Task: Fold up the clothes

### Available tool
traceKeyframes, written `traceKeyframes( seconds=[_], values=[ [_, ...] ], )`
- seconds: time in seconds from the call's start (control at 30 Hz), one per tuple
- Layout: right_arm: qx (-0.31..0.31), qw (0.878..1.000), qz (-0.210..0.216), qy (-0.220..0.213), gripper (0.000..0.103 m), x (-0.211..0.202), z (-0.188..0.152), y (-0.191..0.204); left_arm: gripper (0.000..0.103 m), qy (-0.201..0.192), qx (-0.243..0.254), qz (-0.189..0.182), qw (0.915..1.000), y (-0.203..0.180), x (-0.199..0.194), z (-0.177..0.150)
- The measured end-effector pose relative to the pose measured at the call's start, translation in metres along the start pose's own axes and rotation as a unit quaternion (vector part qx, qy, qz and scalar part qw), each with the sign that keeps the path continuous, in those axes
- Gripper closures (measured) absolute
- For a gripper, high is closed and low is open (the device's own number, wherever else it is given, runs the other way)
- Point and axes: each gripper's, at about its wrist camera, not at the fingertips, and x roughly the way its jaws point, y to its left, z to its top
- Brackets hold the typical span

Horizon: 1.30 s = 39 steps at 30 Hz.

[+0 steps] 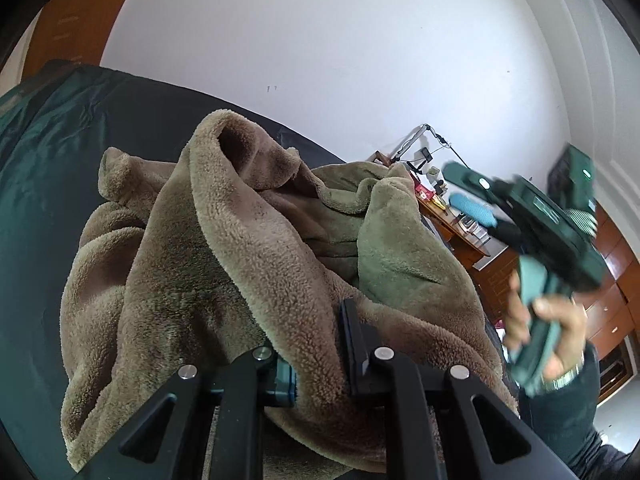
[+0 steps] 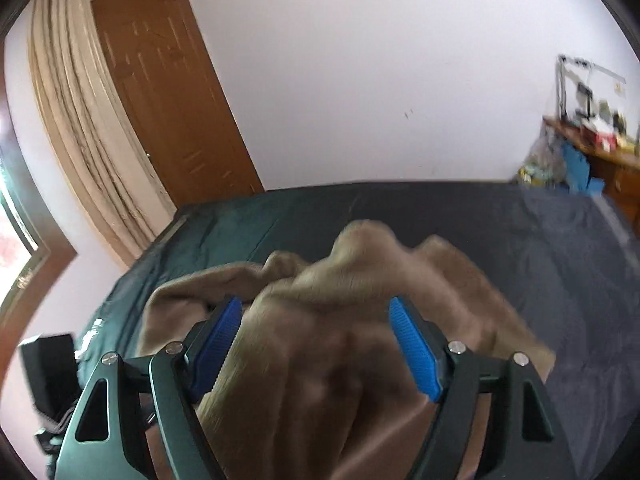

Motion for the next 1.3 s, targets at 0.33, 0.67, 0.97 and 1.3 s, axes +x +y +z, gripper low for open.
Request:
traceKeyframes(
  seconds=[0.33, 0.67, 0.97, 1.3],
  values=[
    [0.029, 0.994, -0.046, 0.091, 0.023, 0.071, 0.019, -0.025, 0.085, 0.01, -0.009, -0.016, 0.9998, -0.001, 0.019, 0.005],
    [0.033, 0.997, -0.047, 0.043, 0.08, 0.037, -0.008, -0.046, 0.085, -0.001, -0.036, -0.005, 0.9993, 0.016, 0.012, 0.008],
    [0.056, 0.988, -0.084, -0.12, 0.089, -0.101, -0.037, -0.075, 0.085, 0.021, -0.049, -0.022, 0.9984, 0.007, 0.026, 0.002],
    [0.08, 0.987, -0.07, -0.117, 0.09, -0.112, -0.073, -0.097, 0.092, -0.017, -0.059, -0.027, 0.9978, -0.007, 0.012, 0.003]
  ],
)
